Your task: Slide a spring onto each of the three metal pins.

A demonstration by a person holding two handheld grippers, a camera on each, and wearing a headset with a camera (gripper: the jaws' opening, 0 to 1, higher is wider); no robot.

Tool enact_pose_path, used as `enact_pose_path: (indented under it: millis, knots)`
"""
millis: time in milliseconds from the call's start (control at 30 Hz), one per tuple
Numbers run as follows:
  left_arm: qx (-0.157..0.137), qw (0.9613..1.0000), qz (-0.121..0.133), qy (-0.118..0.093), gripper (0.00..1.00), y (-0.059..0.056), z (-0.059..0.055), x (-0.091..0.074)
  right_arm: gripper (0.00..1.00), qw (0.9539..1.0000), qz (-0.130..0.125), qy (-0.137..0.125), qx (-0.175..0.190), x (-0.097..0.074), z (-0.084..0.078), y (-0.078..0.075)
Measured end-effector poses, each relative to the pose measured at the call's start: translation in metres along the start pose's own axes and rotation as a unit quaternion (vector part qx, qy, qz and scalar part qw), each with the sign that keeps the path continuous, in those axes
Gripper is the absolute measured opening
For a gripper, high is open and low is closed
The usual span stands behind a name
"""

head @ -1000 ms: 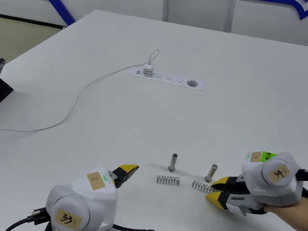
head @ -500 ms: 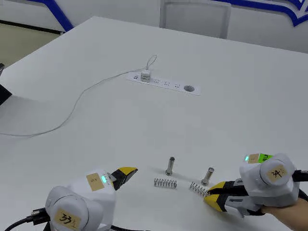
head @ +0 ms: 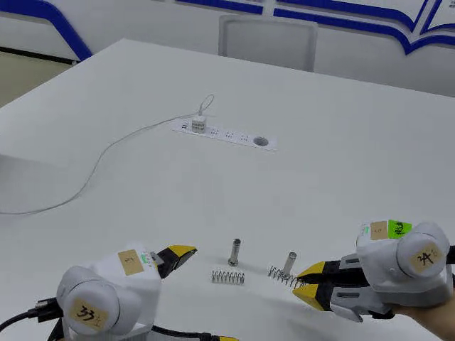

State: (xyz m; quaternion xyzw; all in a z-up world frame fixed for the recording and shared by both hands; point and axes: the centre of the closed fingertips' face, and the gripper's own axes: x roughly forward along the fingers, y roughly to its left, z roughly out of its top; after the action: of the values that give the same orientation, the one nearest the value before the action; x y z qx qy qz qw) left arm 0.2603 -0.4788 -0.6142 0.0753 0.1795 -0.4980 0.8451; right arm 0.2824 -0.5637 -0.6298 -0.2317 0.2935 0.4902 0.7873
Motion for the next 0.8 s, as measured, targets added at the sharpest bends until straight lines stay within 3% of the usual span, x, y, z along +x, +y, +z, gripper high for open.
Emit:
enact_pose_path:
  millis: [300, 500, 633, 800]
  knots:
    - [0.031, 0.9987, -0.037, -0.017, 0.79, -0.019, 0.025, 0.012, 0.10, 0.9992, 0.014, -0.029, -0.024, -0.027, 0.025, 0.017]
    - [0.054, 0.9954, -0.076, -0.021, 0.69, -0.035, 0.040, 0.018, 0.10, 0.9972, 0.024, -0.035, -0.061, -0.042, 0.037, 0.030]
    - [0.056, 0.9931, -0.099, -0.031, 0.59, -0.043, 0.049, 0.020, 0.10, 0.9955, 0.030, -0.025, -0.086, -0.044, 0.037, 0.037]
    - [0.056, 0.9902, -0.122, -0.038, 0.47, -0.053, 0.056, 0.021, 0.10, 0.9932, 0.047, -0.033, -0.102, -0.046, 0.041, 0.049]
